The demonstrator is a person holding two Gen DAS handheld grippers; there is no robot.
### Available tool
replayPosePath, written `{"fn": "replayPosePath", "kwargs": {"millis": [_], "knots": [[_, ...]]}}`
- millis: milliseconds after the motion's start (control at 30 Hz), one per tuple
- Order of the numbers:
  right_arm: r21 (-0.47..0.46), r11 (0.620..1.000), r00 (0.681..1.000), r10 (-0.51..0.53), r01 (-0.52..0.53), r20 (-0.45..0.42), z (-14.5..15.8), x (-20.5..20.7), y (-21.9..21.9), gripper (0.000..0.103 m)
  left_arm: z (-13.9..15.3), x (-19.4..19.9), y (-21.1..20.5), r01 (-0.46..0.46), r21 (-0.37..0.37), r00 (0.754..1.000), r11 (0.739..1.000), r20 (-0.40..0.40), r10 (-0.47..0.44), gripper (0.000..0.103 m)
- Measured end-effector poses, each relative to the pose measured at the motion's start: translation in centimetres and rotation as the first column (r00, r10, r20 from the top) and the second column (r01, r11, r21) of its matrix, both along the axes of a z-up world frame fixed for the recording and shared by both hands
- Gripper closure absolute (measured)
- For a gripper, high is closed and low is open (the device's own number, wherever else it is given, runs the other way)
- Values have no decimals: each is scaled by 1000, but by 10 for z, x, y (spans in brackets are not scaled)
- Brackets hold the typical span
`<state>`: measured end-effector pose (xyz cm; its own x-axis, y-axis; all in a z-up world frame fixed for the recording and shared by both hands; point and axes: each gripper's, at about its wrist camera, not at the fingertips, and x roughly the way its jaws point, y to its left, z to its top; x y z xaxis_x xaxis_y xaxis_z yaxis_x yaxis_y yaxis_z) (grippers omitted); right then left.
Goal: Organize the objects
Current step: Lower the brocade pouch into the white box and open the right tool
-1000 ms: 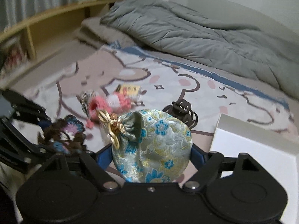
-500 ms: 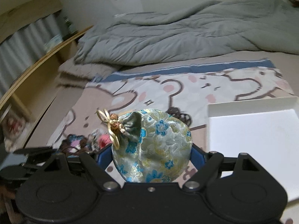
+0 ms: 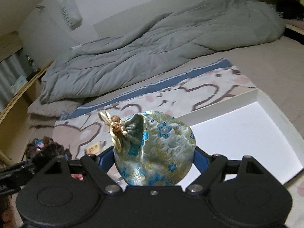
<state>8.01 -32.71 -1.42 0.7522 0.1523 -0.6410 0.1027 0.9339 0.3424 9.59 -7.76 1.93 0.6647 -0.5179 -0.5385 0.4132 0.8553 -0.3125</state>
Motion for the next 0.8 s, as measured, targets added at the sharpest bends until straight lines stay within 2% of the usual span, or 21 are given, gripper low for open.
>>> {"fn": "replayPosePath", "kwargs": {"millis": [267, 367, 467, 667, 800], "knots": [[-24, 991, 991, -132, 131, -21, -10, -2, -42, 18, -13, 19, -47, 15, -58, 999, 998, -49, -18, 53], [-28, 985, 984, -170, 168, -45, -19, -3, -58, 18, -29, 26, -58, 13, -119, 994, 993, -106, -25, 53], [-35, 979, 976, -204, 202, -81, -28, 0, -70, 18, -44, 32, -70, 12, -133, 987, 991, -159, -33, 53], [-48, 971, 958, -240, 235, -159, -47, 3, -85, 18, -74, 32, -96, 39, -102, 981, 994, -186, -58, 53], [-63, 967, 944, -254, 246, -212, -60, 5, -91, 18, -89, 30, -119, 114, -31, 978, 993, -173, -118, 53]]}}
